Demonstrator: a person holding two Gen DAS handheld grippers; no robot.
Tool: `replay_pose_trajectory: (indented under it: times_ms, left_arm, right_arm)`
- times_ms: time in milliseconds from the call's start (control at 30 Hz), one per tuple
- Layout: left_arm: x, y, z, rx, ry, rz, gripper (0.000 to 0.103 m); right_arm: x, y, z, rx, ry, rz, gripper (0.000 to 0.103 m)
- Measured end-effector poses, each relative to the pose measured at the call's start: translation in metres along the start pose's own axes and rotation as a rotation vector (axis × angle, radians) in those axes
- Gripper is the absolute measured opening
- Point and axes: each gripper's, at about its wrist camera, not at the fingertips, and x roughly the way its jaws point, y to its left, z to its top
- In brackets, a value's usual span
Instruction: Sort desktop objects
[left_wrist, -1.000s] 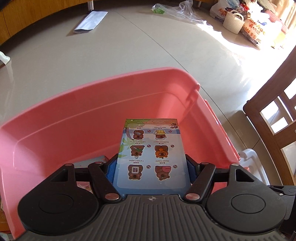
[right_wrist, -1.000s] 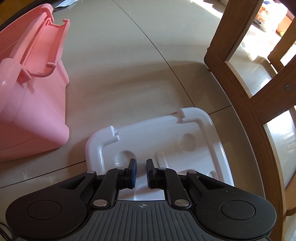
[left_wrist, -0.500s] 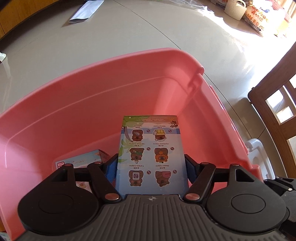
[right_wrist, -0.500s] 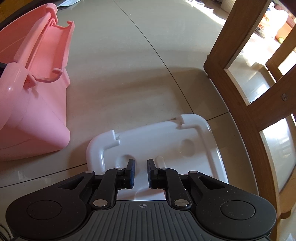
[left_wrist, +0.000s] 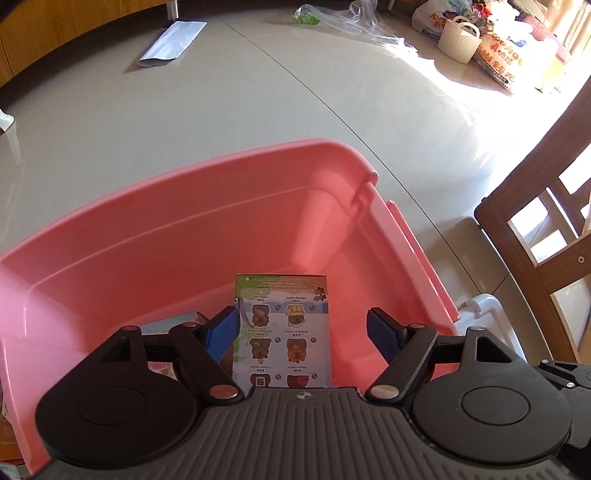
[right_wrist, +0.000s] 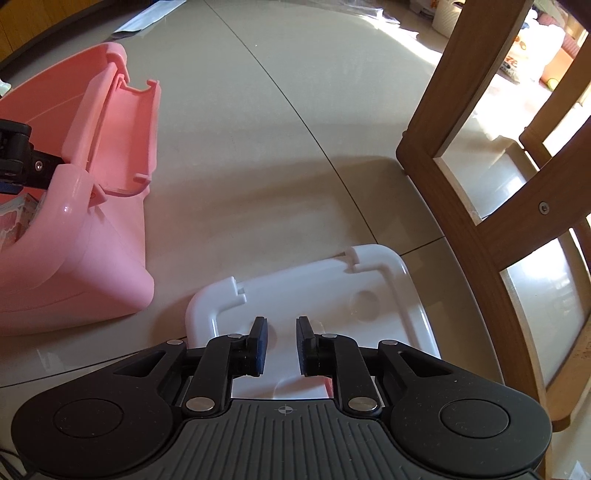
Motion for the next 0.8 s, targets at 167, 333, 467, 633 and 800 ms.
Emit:
replay_pose_trajectory:
  times_ms: [167,333,467,633,800]
  left_arm:
    - [-0.027,0.009,-0.005,-0.028,-0.030,0.005,0.078]
    - [-0.069,0.015,-0.014,-0.050,-0.092,0.021,0.078]
    - [-0.103,0.015,-0.026,-0.078,-0.132,0.032,0.079]
    - [-0.139,0.017,-0.055,-0.091,-0.158,0.056,0.082]
    - [-0.168,0.028,-0.093,-0.165,-0.165,0.060,0.083]
  right_arm:
    - [-0.019,0.002,0.002,0.000,-0.027,0.002,0.016]
    - [-0.045,0.004,-0.005,0.003,-0.056,0.001,0.018]
    - [-0.066,0.006,-0.017,0.021,-0.074,0.002,0.018]
    - [-0.093,0.012,-0.037,0.045,-0.093,0.020,0.018]
    - [-0.118,0.026,-0.064,0.070,-0.106,0.051,0.019]
